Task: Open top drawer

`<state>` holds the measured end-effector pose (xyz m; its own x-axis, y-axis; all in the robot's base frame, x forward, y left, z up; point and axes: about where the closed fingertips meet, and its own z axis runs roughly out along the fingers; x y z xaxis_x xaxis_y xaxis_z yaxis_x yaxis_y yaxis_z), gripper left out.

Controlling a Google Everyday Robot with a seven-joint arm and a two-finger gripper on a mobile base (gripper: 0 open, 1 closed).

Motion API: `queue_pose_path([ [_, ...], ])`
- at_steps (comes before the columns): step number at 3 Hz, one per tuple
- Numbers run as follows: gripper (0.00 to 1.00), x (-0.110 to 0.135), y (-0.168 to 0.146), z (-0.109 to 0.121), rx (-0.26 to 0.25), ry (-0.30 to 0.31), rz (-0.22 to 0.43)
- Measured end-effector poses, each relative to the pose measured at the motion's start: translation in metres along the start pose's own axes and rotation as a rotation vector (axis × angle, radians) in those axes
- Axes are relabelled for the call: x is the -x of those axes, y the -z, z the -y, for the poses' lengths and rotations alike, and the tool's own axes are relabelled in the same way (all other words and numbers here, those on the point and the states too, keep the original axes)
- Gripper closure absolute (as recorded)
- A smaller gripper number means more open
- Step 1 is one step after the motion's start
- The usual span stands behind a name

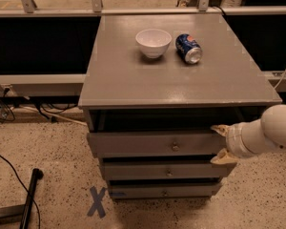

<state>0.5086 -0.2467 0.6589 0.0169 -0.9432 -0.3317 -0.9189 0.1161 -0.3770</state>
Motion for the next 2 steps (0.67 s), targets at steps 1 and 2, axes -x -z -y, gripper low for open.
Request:
queue_pose_path([
  [1, 0.43, 0.001, 0.012, -0.015, 0.017, -0.006, -0.002],
  [2, 0.4, 0.012, 0.039, -0.023, -0.013, -0.001, 0.017],
])
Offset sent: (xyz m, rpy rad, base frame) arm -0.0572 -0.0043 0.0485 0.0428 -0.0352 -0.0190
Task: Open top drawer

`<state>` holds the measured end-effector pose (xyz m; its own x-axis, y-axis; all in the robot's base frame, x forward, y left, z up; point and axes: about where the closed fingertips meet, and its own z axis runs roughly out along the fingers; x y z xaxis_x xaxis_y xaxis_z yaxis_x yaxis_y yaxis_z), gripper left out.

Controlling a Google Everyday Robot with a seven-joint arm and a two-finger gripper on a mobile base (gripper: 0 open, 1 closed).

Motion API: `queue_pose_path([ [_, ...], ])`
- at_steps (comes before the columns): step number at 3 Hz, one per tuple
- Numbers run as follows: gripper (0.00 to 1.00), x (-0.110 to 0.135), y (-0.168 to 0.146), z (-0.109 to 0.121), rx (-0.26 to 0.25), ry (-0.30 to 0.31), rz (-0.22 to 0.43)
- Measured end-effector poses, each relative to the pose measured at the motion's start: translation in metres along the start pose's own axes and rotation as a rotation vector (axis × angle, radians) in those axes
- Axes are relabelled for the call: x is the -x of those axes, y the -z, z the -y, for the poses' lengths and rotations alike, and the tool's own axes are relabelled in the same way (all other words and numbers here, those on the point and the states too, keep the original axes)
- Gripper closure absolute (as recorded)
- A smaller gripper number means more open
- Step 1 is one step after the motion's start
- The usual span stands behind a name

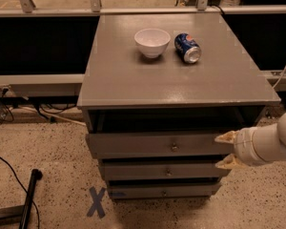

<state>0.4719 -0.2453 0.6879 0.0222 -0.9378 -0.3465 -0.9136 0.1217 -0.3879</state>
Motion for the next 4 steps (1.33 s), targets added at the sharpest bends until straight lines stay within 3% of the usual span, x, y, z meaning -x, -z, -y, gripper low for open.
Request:
queue_pose_path([
  [1, 0.28, 0.012, 0.014, 0.003, -0.03, 0.025, 0.007],
  [2, 0.1, 0.017, 0.007, 0.02, -0.027, 0.046, 0.021],
  [3, 0.05, 0.015, -0.019, 0.034, 0.014, 0.054, 0.032],
  [4, 0.07, 0.01, -0.048, 0.041, 0.06, 0.063, 0.026],
])
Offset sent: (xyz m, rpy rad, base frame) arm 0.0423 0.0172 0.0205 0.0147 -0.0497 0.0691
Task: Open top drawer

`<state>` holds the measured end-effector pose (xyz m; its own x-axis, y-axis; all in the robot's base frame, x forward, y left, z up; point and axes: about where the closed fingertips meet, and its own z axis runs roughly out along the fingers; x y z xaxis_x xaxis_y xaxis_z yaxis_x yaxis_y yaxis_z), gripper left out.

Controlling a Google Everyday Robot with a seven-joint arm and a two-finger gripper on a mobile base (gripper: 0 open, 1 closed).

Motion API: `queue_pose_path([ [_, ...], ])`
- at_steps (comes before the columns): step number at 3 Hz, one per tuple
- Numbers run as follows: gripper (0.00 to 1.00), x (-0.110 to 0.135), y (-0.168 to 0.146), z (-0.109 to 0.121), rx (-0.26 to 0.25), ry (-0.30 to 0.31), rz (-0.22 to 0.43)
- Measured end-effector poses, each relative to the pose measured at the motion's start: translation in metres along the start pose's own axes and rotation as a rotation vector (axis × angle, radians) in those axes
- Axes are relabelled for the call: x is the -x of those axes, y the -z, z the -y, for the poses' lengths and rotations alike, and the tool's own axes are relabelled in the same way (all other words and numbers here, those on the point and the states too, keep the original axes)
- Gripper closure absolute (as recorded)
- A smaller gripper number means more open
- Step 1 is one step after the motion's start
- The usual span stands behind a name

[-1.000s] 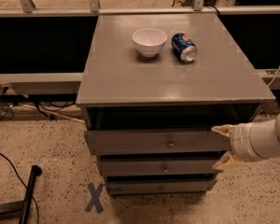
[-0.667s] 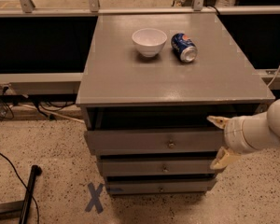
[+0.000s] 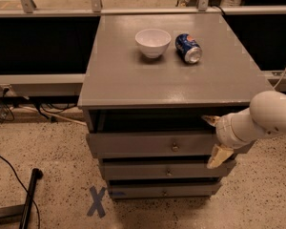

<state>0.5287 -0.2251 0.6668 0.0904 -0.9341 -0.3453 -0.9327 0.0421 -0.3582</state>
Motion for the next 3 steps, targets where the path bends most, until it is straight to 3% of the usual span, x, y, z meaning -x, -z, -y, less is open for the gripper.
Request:
queue_pose_path([
  [1, 0.25, -0.006, -0.019, 0.001, 0.029, -0.005, -0.004],
  [3, 0.59, 0.006, -0.017, -0.007, 0.06, 0.028, -0.001],
])
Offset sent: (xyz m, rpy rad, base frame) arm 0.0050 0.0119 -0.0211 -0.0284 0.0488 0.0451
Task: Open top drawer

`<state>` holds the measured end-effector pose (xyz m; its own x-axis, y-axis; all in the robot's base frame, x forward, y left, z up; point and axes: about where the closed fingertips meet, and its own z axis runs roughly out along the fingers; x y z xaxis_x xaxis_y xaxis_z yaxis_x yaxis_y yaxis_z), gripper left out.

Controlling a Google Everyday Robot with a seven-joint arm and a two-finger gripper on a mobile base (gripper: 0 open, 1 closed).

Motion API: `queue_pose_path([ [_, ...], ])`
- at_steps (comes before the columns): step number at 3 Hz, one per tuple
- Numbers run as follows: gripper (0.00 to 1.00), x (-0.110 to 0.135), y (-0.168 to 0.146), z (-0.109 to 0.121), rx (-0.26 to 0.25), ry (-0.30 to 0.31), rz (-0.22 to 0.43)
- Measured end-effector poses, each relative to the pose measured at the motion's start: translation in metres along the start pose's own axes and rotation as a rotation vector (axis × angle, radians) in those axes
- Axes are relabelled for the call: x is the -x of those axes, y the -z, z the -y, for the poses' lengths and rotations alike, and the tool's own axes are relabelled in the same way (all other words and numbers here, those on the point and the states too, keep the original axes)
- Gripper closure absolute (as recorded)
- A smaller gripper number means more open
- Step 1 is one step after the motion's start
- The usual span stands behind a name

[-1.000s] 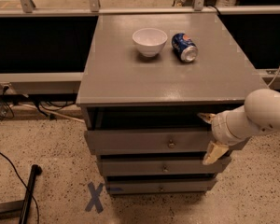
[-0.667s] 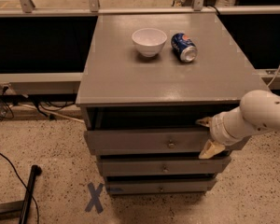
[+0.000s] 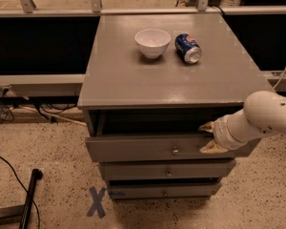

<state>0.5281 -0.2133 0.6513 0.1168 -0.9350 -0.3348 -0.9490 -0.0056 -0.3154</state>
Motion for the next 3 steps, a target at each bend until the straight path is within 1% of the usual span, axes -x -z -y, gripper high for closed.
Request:
queue_pose_path([
  [1, 0.73, 0.008, 0.011, -0.01, 0.011, 0.021, 0.004],
  [2, 0.72, 0.02, 0.039, -0.025, 0.002, 0.042, 0.0],
  [3, 0.54, 0.038, 0.073, -0.037, -0.053, 0.062, 0.049],
])
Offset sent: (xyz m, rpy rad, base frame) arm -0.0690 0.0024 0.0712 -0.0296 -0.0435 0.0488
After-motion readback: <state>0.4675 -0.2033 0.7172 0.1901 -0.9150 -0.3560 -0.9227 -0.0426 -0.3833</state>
